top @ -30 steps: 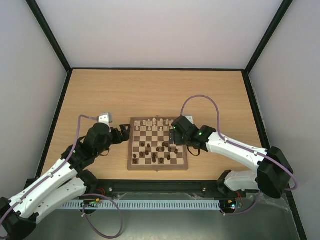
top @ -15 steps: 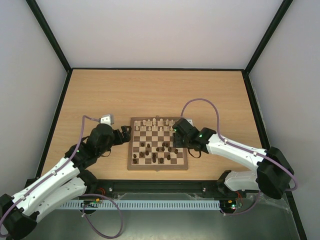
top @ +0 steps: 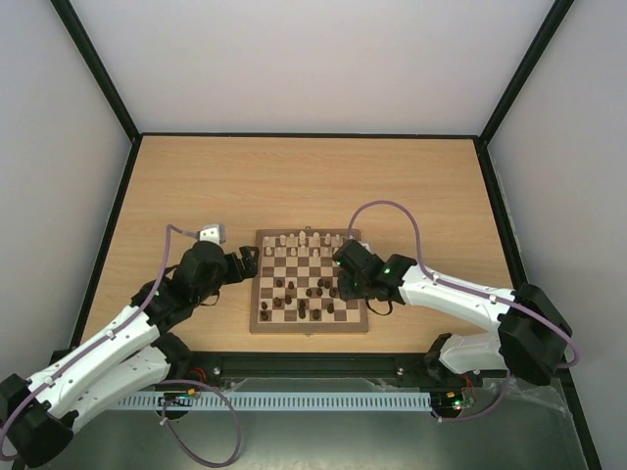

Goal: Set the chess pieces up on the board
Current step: Pick up the chess piece from the chessboard.

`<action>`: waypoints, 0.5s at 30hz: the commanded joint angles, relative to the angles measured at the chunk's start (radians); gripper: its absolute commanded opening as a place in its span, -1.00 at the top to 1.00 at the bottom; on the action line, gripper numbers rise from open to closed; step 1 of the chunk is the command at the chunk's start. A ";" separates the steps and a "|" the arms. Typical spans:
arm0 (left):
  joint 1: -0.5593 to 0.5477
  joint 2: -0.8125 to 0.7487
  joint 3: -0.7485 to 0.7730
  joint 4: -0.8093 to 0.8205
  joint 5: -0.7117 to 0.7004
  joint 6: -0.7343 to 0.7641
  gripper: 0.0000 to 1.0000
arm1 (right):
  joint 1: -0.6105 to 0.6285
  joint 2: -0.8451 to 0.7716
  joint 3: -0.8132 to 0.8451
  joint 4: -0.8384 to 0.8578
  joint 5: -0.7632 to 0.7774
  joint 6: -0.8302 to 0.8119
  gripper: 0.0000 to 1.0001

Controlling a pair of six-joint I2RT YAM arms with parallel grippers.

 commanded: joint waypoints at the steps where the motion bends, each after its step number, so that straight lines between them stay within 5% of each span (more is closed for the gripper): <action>1: -0.003 0.019 -0.006 0.029 0.007 -0.004 -0.99 | 0.041 0.032 0.003 -0.072 0.007 0.010 0.47; 7: -0.003 0.015 -0.012 0.029 0.007 -0.007 -0.99 | 0.074 0.048 -0.009 -0.097 0.025 0.034 0.48; 15: -0.003 0.014 -0.018 0.033 0.010 -0.009 -0.99 | 0.089 0.048 -0.012 -0.128 0.048 0.055 0.74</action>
